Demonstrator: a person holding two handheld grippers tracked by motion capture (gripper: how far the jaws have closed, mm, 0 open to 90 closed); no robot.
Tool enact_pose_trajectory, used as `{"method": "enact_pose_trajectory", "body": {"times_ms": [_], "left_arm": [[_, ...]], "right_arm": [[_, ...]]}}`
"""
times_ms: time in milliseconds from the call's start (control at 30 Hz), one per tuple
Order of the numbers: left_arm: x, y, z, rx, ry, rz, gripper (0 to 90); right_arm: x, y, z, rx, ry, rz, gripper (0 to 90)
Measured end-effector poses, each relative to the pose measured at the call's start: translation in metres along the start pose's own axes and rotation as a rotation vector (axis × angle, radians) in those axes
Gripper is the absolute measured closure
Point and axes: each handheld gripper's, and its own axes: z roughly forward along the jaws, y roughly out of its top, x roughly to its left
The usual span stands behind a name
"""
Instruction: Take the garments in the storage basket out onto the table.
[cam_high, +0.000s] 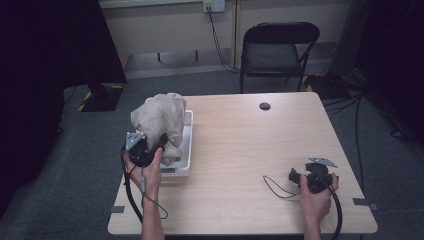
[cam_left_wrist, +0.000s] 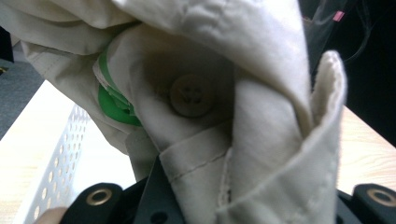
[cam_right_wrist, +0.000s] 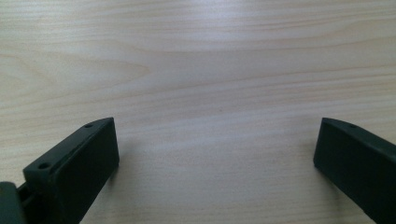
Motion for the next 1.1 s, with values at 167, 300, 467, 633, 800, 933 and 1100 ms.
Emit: {"method": "enact_pose_trajectory", "body": {"times_ms": [167, 300, 467, 633, 800, 933, 1100], "left_arm": [[-0.003, 0.001, -0.004, -0.015, -0.004, 0.009, 76.4], [-0.006, 0.002, -0.008, -0.024, -0.013, 0.017, 76.4], [-0.012, 0.002, -0.012, -0.046, -0.013, 0.016, 76.3], [-0.017, 0.002, -0.014, -0.057, -0.021, 0.020, 76.3], [-0.023, 0.003, -0.018, -0.064, -0.033, 0.029, 76.3], [-0.028, 0.002, -0.021, -0.071, -0.039, 0.040, 76.4], [-0.036, 0.000, -0.022, -0.076, -0.050, 0.052, 76.4]], "right_arm": [[0.000, 0.000, 0.000, 0.000, 0.000, 0.000, 0.0], [0.000, 0.000, 0.000, 0.000, 0.000, 0.001, 0.0], [0.000, 0.000, 0.000, 0.000, 0.000, 0.001, 0.0], [0.000, 0.000, 0.000, 0.000, 0.000, 0.001, 0.0], [0.000, 0.000, 0.000, 0.000, 0.000, 0.001, 0.0], [0.000, 0.000, 0.000, 0.000, 0.000, 0.001, 0.0], [0.000, 0.000, 0.000, 0.000, 0.000, 0.000, 0.0]]}}
